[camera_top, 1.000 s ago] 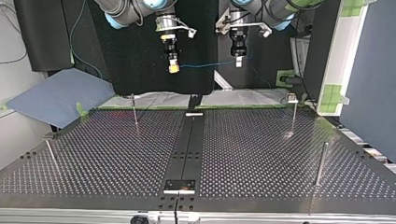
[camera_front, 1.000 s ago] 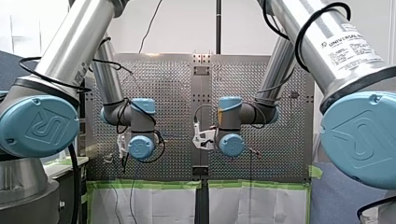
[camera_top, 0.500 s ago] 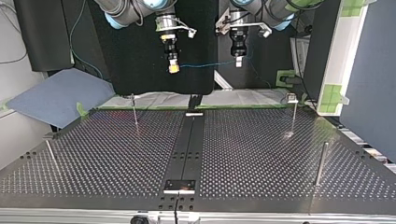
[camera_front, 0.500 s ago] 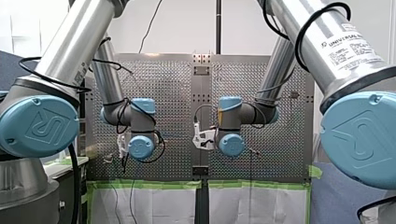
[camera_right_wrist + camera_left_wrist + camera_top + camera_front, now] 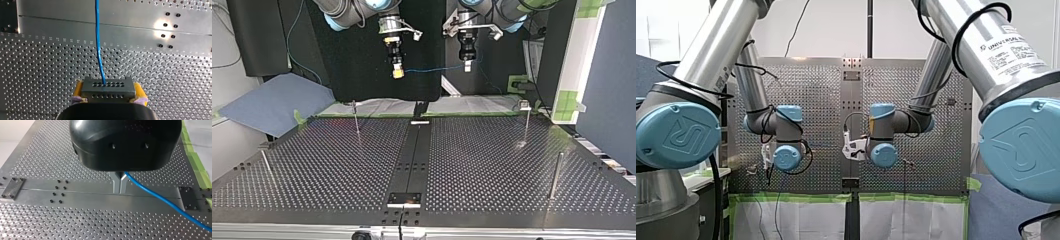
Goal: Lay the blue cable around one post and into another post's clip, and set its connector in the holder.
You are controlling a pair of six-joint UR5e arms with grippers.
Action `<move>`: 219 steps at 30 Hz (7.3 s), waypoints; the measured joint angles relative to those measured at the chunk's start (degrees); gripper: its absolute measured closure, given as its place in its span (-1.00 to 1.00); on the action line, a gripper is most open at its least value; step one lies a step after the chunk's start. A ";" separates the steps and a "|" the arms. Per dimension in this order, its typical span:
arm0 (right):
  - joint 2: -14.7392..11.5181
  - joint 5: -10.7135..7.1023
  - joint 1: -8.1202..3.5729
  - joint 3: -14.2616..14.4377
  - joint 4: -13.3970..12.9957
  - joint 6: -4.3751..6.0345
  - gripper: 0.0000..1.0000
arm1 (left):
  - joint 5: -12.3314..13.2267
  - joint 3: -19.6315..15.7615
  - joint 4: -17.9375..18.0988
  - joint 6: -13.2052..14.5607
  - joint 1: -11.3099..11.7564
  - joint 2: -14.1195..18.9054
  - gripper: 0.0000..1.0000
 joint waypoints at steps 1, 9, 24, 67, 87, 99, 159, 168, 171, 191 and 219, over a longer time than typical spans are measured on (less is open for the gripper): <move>0.00 0.00 0.00 0.00 0.00 0.00 1.00 | 0.00 0.00 0.00 0.00 0.00 0.00 1.00; 0.00 0.00 0.00 0.00 0.00 0.00 1.00 | 0.00 0.00 0.00 0.00 0.00 0.00 1.00; 0.00 0.00 0.00 0.00 0.00 0.00 1.00 | 0.00 0.00 0.00 0.00 0.00 0.00 1.00; -0.95 4.42 1.91 -1.82 6.13 3.29 1.00 | 1.66 -0.69 0.09 -1.66 -0.87 -2.00 1.00; -3.07 5.24 1.32 -2.66 16.15 3.53 1.00 | 3.10 1.65 -2.09 -2.77 -0.62 0.32 1.00; -9.17 2.92 0.27 -4.43 20.58 3.92 1.00 | 2.08 3.40 -7.62 -5.83 1.07 5.87 1.00; -14.79 -5.97 0.72 -29.78 37.84 -0.87 1.00 | 16.43 16.68 -37.74 -24.90 26.87 35.96 1.00; -14.44 -6.46 1.37 -33.47 38.43 -1.28 1.00 | 16.51 21.19 -42.24 -25.42 31.39 38.43 1.00; -14.33 -6.91 1.52 -34.08 38.38 -1.43 1.00 | 17.21 22.76 -43.82 -25.70 32.98 38.41 1.00; -10.51 -7.38 3.39 -42.31 41.45 -2.46 1.00 | 24.28 33.15 -47.15 -29.54 39.75 32.65 1.00; -4.81 -7.81 4.01 -50.18 43.98 -2.82 1.00 | 39.11 36.58 -47.05 -31.31 51.65 24.34 1.00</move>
